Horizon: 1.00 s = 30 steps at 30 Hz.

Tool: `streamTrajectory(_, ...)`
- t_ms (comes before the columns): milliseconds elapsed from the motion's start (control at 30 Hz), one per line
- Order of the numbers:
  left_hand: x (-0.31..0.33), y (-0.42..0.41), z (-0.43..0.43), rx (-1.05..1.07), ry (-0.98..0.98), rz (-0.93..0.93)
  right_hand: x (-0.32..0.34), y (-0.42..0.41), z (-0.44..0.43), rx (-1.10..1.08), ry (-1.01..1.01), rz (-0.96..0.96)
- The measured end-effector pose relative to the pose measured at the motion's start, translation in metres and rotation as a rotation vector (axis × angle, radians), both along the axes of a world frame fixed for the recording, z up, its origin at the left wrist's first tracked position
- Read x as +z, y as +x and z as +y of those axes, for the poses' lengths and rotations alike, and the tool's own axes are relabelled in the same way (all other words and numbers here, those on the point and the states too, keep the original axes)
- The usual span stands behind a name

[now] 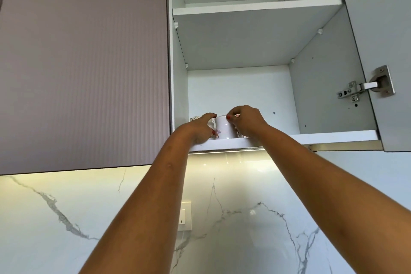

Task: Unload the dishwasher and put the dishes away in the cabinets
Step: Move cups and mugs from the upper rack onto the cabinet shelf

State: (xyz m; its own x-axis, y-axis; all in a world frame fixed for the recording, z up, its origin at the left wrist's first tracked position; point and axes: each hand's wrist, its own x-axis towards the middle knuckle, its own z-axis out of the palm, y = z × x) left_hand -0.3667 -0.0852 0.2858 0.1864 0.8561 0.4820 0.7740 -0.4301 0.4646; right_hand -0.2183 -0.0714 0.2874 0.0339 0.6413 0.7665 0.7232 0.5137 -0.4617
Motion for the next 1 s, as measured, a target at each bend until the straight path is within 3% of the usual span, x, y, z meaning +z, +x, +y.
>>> streamTrajectory(467, -0.002, 0.004, 0.009, 0.062, 0.024, 0.021, 0.002, 0.005, -0.006, 0.191, -0.130, -0.049)
streamTrajectory(1000, -0.004, 0.003, 0.001, 0.089, 0.065, 0.045, 0.002, 0.014, 0.002, 0.060, -0.117, 0.099)
